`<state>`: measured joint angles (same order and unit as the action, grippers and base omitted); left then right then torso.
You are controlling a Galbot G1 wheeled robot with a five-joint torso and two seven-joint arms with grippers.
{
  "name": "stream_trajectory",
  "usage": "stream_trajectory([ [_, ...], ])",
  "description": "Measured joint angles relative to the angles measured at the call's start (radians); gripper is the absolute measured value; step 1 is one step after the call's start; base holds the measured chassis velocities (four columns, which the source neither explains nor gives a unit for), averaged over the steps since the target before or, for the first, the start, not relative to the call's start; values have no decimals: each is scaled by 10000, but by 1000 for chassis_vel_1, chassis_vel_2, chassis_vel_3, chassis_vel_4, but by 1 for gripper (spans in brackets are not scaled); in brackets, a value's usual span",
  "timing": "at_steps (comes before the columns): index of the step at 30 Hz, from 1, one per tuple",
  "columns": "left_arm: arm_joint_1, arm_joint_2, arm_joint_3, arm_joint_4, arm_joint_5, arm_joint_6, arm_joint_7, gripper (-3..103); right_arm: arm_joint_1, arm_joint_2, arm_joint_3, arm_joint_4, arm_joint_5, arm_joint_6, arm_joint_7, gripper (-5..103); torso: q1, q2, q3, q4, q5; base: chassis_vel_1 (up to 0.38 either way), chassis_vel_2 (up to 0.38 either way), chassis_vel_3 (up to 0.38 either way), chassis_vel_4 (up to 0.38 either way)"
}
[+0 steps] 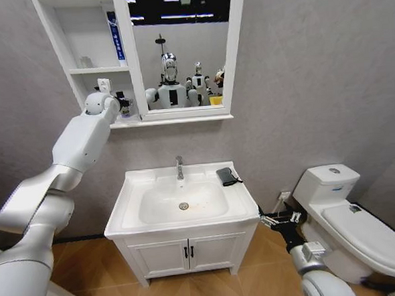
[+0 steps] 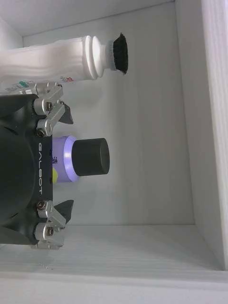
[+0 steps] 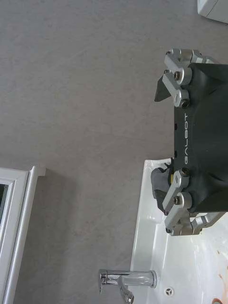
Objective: Move facial cleanser and shampoo from washbasin to cabinet, then wipe washbasin with towel.
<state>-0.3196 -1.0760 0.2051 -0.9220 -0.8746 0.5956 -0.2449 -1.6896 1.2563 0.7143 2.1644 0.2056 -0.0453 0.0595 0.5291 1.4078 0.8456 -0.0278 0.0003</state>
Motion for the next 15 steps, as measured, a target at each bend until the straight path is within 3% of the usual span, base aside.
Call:
stream_trajectory([
  [4,311,348,-99,-731,45,21,-167,99,-9,30,-30,-66,-101,-1,-1,100,0,0,0,0,0,0,0,0,0],
  [9,906,888,-622,-1812,40,85,-375,100,-56,106,-80,-144,-231,9,-12,100,0,-1,0,-1,-1,0,0,0,0],
  [11,1523,1279,-1349,-2899,-140,306,-672,100,-74,151,-141,-155,-282,17,-15,100,0,-1,0,4,-5,0,0,0,0],
  [13,1714,1385,-1570,-3246,-187,347,-727,100,-78,166,-157,-166,-286,18,-15,100,-1,0,0,4,-5,0,0,0,0],
  [15,2566,1852,-2405,-4895,-311,387,-1069,100,-41,236,-243,-270,-333,19,-5,100,-1,1,-1,2,0,0,0,0,0],
])
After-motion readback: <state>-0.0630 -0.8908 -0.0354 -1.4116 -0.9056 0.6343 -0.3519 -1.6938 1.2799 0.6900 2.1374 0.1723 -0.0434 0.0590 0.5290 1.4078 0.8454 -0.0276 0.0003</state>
